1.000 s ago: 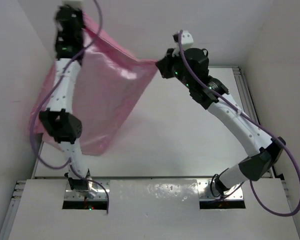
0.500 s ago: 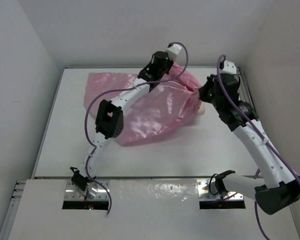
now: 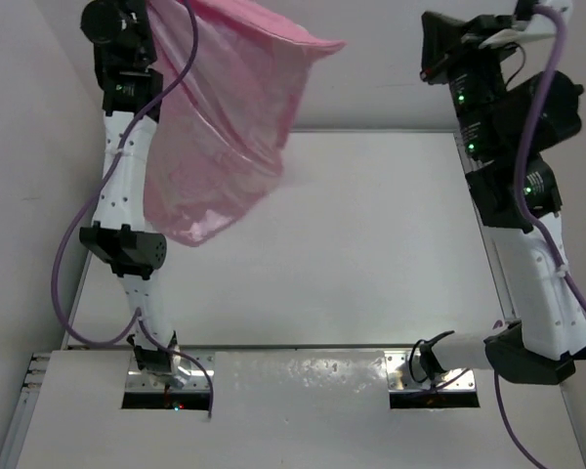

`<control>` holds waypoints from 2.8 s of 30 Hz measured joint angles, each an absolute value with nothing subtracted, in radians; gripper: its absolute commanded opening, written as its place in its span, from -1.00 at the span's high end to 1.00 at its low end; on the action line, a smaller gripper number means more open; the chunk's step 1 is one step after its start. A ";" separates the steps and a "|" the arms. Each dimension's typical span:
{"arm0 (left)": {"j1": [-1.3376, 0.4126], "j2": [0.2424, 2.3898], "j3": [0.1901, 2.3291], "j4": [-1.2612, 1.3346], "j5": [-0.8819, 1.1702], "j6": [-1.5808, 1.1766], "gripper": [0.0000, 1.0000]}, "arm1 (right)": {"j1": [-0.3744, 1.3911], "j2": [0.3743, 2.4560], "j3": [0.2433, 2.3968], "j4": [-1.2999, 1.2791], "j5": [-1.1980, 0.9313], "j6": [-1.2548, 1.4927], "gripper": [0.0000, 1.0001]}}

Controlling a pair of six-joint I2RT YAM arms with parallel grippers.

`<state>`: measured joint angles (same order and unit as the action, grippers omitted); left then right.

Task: Put the pillow into the pillowcase

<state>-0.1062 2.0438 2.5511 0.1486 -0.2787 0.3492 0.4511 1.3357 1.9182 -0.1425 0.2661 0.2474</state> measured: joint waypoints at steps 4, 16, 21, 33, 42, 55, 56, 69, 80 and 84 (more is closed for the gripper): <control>-0.111 1.964 2.589 0.174 -0.261 0.375 1.00 | 0.454 1.352 2.031 -0.078 0.259 0.202 1.00; -0.156 1.923 2.471 -0.060 -0.175 0.421 1.00 | 0.439 1.501 1.919 -0.039 0.023 0.289 -0.69; -0.191 1.924 2.474 -0.119 -0.123 0.434 1.00 | 0.449 1.660 1.813 -0.106 -0.217 0.273 -0.98; -0.275 1.834 2.506 -0.117 -0.070 0.545 1.00 | 0.503 1.697 1.601 -0.094 -0.272 0.041 -0.98; -0.342 1.785 2.506 -0.126 -0.080 0.603 1.00 | 0.528 1.760 1.692 -0.122 -0.194 -0.073 -0.98; -0.360 1.785 2.487 -0.161 -0.110 0.628 1.00 | 0.688 1.561 1.428 -0.112 -0.054 -0.166 -0.98; -0.361 1.785 2.487 -0.162 -0.110 0.629 1.00 | 0.701 1.530 1.408 -0.100 -0.038 -0.165 -0.98; -0.374 1.785 2.481 -0.162 -0.128 0.650 1.00 | 0.966 1.620 1.375 0.075 0.320 -0.004 -0.98; -0.377 1.783 2.473 -0.162 -0.136 0.651 1.00 | 1.007 1.665 1.391 0.154 0.613 0.038 -0.97; -0.379 1.780 2.473 -0.165 -0.139 0.651 1.00 | 0.951 1.724 1.407 0.164 0.662 0.043 -0.87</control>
